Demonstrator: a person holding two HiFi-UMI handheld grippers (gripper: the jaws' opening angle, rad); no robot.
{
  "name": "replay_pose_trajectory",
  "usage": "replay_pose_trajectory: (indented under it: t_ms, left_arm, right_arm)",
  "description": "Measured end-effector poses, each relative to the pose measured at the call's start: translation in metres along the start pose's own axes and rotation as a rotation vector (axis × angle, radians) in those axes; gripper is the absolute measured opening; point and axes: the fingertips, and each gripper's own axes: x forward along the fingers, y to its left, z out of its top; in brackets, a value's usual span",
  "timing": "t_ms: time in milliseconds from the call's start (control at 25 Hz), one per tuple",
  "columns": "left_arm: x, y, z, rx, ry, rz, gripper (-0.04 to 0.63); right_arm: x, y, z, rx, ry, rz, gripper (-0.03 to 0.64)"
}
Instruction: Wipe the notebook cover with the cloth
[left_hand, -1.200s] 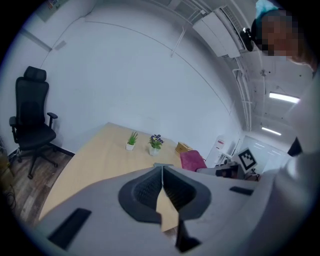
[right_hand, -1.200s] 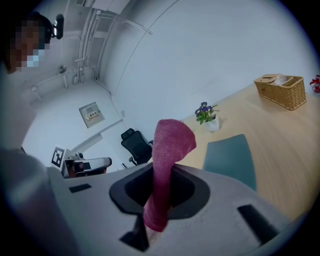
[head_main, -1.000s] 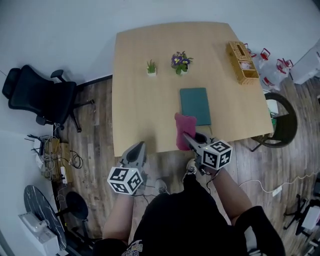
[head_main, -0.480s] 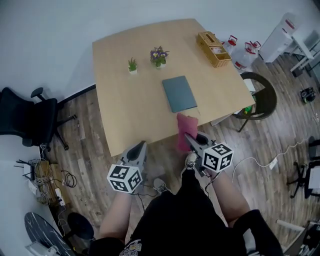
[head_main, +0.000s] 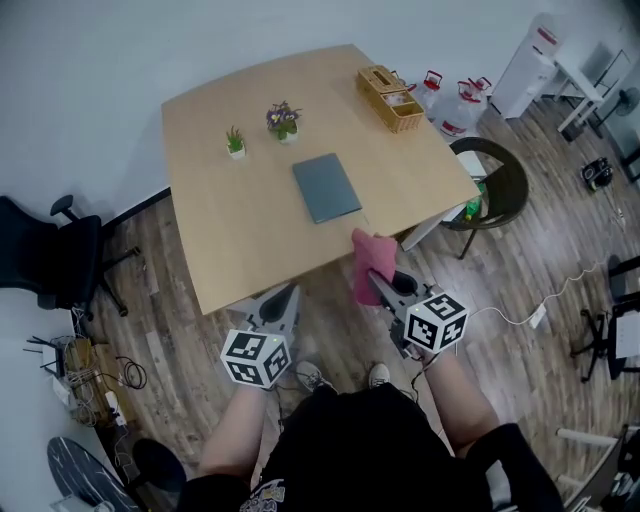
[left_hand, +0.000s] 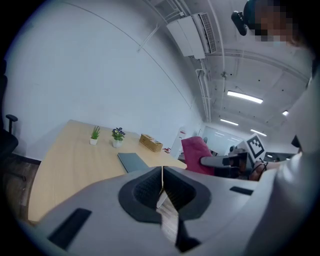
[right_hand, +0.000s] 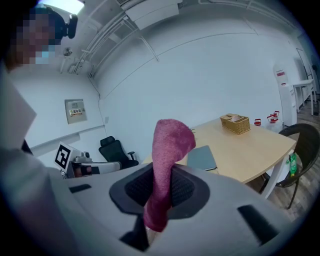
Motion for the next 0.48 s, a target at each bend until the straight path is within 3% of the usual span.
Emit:
replay_pose_trajectory:
  t_ms: [480]
  left_arm:
    - [0.018, -0.092, -0.017, 0.008, -0.003, 0.101, 0.009]
  right_arm:
    - [-0.069, -0.028, 0.013, -0.044, -0.034, 0.133, 0.067]
